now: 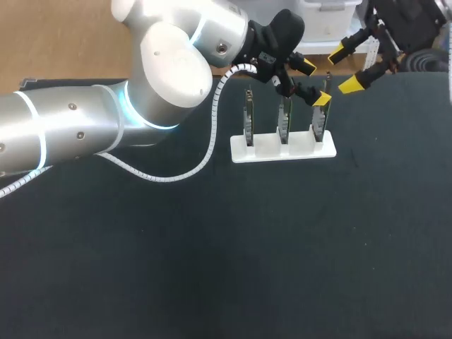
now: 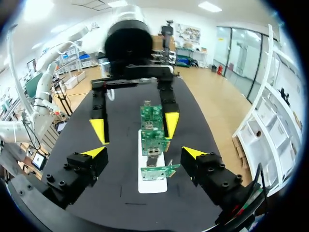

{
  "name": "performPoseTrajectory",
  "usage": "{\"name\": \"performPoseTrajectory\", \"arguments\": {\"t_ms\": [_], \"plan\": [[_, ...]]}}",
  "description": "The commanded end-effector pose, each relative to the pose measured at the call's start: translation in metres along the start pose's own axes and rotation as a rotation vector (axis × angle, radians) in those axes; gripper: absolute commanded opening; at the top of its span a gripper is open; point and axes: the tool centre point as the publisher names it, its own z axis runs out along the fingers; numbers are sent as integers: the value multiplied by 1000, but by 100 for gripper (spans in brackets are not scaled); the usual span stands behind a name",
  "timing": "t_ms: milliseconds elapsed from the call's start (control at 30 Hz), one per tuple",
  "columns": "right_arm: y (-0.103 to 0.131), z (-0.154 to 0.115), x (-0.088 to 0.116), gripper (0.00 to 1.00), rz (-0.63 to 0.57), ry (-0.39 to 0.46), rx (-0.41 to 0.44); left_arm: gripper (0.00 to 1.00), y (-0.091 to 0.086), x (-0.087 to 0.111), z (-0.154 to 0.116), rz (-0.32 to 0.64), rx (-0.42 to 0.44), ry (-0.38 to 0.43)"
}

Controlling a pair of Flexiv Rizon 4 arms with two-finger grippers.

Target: Pick up the optical module with the left hand, and insert it into the network port with the right hand.

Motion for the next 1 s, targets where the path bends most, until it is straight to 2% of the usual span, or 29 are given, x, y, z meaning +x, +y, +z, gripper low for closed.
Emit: {"name": "performPoseTrajectory", "arguments": {"t_ms": [33, 67, 400, 433, 467, 500, 1000], "plan": [[10, -10, 7, 100, -15, -39, 14, 100, 1, 0, 0, 1, 2, 1], [11, -12, 8, 100, -24, -74, 7, 100, 1, 0, 0, 1, 2, 1], [16, -21, 17, 100, -5, -58, 48, 100, 1, 0, 0, 1, 2, 1], [15, -21, 17, 87, -2, -54, 52, 100, 1, 0, 0, 1, 2, 1], [15, -21, 18, 16, -2, -57, 54, 100, 1, 0, 0, 1, 2, 1], [15, -21, 19, 0, 1, -49, 63, 100, 1, 0, 0, 1, 2, 1], [6, -21, 14, 0, -17, -37, 54, 100, 1, 0, 0, 1, 2, 1]]}}
